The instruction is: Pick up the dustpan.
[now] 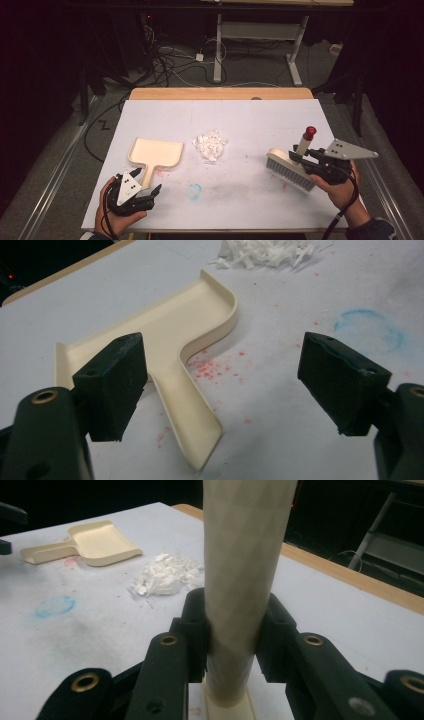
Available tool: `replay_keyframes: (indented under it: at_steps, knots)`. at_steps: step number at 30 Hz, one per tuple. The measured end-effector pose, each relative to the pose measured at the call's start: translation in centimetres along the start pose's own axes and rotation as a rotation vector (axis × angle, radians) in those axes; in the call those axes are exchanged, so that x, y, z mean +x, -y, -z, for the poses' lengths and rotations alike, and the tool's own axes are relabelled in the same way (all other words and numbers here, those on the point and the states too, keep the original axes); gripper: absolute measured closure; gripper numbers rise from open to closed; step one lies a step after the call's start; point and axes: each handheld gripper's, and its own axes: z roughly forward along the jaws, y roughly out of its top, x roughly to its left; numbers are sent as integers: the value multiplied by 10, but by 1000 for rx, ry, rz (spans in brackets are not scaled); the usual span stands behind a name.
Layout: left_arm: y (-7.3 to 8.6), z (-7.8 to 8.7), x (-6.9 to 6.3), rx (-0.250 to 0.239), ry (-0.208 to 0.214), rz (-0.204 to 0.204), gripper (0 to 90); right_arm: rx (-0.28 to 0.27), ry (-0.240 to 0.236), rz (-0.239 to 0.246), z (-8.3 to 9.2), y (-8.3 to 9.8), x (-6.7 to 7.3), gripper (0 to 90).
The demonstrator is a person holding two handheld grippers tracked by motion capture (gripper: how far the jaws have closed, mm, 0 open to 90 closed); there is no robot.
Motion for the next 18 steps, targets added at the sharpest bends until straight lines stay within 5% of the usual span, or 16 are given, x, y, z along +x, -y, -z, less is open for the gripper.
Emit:
replay_keyframes:
  at_steps: [6, 18]
  knots:
    - [2, -3, 3, 30, -4, 15, 189, 8, 20, -9, -31, -13, -9, 713]
    - [7, -8, 11, 78, -20, 66, 189, -12, 13, -5, -49, -27, -8, 714]
